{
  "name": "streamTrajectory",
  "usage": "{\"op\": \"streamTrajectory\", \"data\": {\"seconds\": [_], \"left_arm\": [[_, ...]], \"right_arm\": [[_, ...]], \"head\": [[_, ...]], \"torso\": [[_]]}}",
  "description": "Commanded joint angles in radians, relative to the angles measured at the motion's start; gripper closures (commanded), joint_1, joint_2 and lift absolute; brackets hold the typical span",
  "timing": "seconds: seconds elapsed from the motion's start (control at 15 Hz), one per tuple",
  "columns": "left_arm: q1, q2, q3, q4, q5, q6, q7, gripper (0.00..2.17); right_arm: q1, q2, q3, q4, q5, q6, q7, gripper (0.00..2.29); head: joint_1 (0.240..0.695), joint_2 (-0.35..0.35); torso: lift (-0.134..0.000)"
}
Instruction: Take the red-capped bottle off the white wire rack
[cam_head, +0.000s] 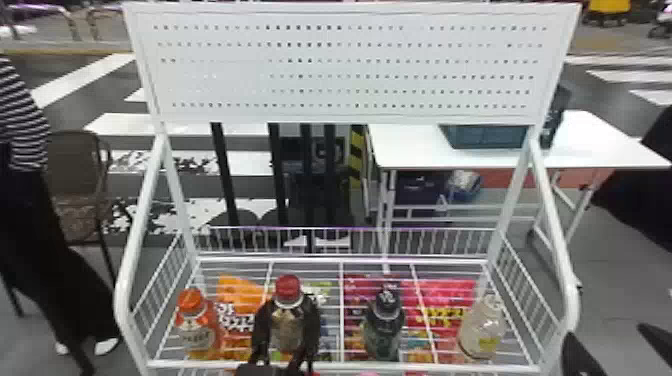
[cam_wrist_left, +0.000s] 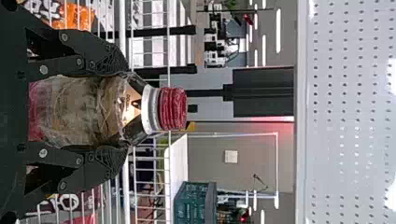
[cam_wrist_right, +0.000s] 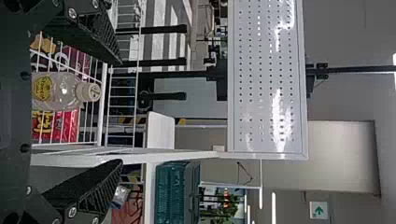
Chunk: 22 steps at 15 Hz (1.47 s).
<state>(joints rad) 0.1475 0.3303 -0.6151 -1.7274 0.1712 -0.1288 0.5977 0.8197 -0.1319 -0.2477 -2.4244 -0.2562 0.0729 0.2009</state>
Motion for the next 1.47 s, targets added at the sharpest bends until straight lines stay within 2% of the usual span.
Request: {"op": "streamTrajectory", "data": {"seconds": [0.0, 0.13, 0.2, 0.33, 0.4, 0.53, 0.8, 0.87, 1.0, 1.07, 1.2, 1.4], "left_arm": [[0.07, 0.022, 0.006, -0.101, -0.041, 0.012, 0.001, 1.34], [0.123, 0.055, 0.014, -0.205, -0.049, 0.033, -0.003, 1.34], [0.161, 0.082, 0.037, -0.267, -0.05, 0.064, -0.012, 1.34], [0.219, 0.113, 0.077, -0.359, -0.05, 0.088, -0.03, 1.34], [0.259, 0.128, 0.124, -0.399, -0.049, 0.088, -0.045, 1.34], [0.296, 0.139, 0.195, -0.44, -0.041, 0.091, -0.07, 1.34], [0.327, 0.144, 0.374, -0.449, 0.056, 0.088, -0.136, 1.34], [0.343, 0.144, 0.422, -0.455, 0.071, 0.085, -0.179, 1.34], [0.409, 0.131, 0.557, -0.505, 0.151, 0.085, -0.343, 1.34], [0.437, 0.125, 0.595, -0.535, 0.169, 0.088, -0.378, 1.34], [0.486, 0.121, 0.635, -0.586, 0.16, 0.088, -0.395, 1.34], [0.511, 0.105, 0.663, -0.589, 0.157, 0.088, -0.395, 1.34]], "right_arm": [[-0.002, 0.002, 0.002, 0.004, 0.0, 0.0, 0.0, 0.14], [-0.002, 0.002, 0.002, 0.004, -0.001, 0.0, 0.002, 0.14], [-0.002, 0.002, 0.002, 0.005, -0.001, 0.0, 0.002, 0.14], [-0.002, 0.002, 0.002, 0.008, -0.006, 0.0, 0.015, 0.14], [-0.002, 0.003, 0.002, 0.008, -0.005, 0.0, 0.015, 0.14], [0.001, 0.003, 0.004, 0.011, -0.001, -0.003, 0.015, 0.14], [0.015, 0.003, 0.005, 0.01, -0.006, -0.006, 0.021, 0.14], [0.018, 0.002, 0.002, 0.01, -0.008, -0.012, 0.025, 0.14], [0.022, 0.002, -0.007, 0.011, -0.008, -0.012, 0.025, 0.14], [0.022, 0.002, -0.008, 0.015, -0.009, -0.012, 0.025, 0.14], [0.021, 0.002, -0.008, 0.019, -0.008, -0.012, 0.025, 0.14], [0.015, 0.002, -0.007, 0.019, -0.003, -0.012, 0.025, 0.14]], "head": [[0.499, 0.0], [0.499, 0.0], [0.499, 0.0], [0.499, 0.0], [0.499, 0.0], [0.499, 0.0], [0.499, 0.0], [0.499, 0.0], [0.499, 0.0], [0.499, 0.0], [0.499, 0.0], [0.499, 0.0]], "torso": [[0.0], [0.0], [0.0], [0.0], [0.0], [0.0], [0.0], [0.0], [0.0], [0.0], [0.0], [0.0]]}}
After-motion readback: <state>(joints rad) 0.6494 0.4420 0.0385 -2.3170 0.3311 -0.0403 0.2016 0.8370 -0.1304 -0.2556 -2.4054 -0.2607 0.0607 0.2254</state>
